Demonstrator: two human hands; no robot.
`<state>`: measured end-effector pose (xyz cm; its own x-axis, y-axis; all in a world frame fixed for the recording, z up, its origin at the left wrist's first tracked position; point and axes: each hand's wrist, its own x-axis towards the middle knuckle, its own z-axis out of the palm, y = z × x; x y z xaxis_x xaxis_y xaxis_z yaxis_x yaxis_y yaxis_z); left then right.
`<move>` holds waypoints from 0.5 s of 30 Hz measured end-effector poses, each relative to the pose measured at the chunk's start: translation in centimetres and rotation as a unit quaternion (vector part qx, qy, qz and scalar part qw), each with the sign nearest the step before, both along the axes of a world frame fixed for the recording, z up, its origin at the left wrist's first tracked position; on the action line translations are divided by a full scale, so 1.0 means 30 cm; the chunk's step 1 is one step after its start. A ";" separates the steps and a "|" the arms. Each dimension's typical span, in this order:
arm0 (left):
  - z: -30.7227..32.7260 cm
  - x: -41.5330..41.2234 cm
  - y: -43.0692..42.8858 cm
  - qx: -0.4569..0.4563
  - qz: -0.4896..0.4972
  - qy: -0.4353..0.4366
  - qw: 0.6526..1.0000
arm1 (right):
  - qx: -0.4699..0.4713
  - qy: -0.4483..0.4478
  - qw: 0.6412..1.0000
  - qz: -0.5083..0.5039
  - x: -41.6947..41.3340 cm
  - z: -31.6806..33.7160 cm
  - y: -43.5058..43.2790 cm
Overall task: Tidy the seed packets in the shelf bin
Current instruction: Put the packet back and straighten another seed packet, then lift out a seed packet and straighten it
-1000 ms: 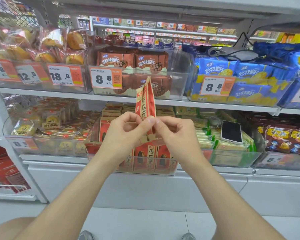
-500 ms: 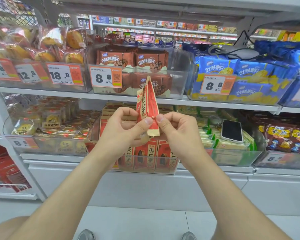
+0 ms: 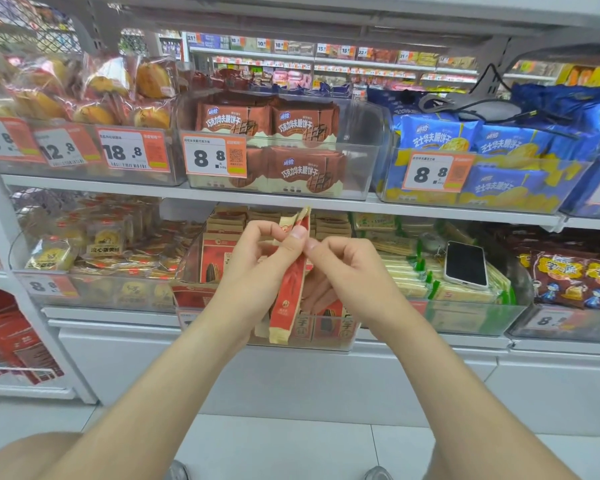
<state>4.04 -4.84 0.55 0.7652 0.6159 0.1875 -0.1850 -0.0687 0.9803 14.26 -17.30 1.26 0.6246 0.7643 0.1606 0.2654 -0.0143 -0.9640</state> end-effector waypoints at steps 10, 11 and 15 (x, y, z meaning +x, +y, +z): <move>-0.012 0.008 -0.018 0.042 -0.032 0.024 0.998 | 0.097 0.020 0.994 -0.047 0.000 -0.016 0.034; -0.012 0.007 -0.018 0.034 -0.035 0.023 0.999 | 0.101 0.022 0.994 -0.044 -0.004 -0.016 0.034; -0.001 0.007 -0.013 -0.010 -0.042 0.012 0.999 | 0.126 0.024 0.991 -0.042 -0.013 -0.013 0.032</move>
<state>4.24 -5.23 0.52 0.8181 0.5534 0.1565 -0.1649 -0.0350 0.9857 13.87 -16.35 0.87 0.6960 0.6486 0.3083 0.2265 0.2091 -0.9513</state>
